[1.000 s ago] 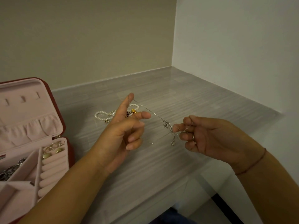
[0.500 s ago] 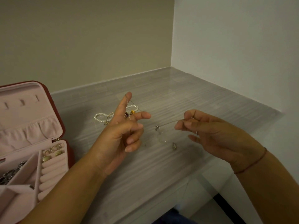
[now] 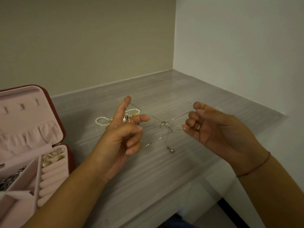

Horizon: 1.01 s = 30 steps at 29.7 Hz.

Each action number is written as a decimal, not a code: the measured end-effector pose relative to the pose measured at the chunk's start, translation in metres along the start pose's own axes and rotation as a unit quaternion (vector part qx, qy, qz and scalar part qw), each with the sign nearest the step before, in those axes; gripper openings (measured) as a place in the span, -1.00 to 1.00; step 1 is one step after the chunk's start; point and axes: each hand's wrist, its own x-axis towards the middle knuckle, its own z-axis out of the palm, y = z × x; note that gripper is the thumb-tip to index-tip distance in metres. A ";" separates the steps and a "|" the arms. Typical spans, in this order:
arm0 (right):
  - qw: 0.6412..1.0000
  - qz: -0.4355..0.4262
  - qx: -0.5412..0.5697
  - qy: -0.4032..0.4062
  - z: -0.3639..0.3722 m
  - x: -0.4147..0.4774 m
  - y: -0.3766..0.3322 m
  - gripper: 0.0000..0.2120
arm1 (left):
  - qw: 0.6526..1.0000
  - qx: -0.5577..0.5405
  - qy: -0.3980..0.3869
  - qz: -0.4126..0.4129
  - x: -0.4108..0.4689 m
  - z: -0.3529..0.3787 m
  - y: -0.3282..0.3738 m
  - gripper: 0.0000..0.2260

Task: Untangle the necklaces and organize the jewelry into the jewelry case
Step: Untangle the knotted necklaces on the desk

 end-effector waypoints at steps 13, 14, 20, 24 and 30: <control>0.829 -0.075 -0.549 0.071 0.013 -0.003 0.018 -0.89 | 0.999 0.034 -0.018 0.023 -0.004 0.002 0.001 -0.24; 0.827 -0.078 -0.551 0.073 0.014 -0.003 0.019 -0.88 | 0.999 0.036 -0.020 0.025 -0.004 0.002 0.001 -0.24; 0.867 -0.055 -0.488 0.082 0.016 -0.004 0.021 -0.90 | 0.999 0.036 -0.019 0.024 -0.003 0.002 0.001 -0.23; 0.938 -0.011 -0.325 0.120 0.012 -0.001 0.022 -0.84 | 0.999 0.025 -0.014 0.019 -0.003 0.002 0.001 -0.23; 0.989 0.042 -0.065 0.129 0.006 0.003 0.019 -0.88 | 0.999 0.027 -0.010 0.018 -0.004 0.002 0.001 -0.22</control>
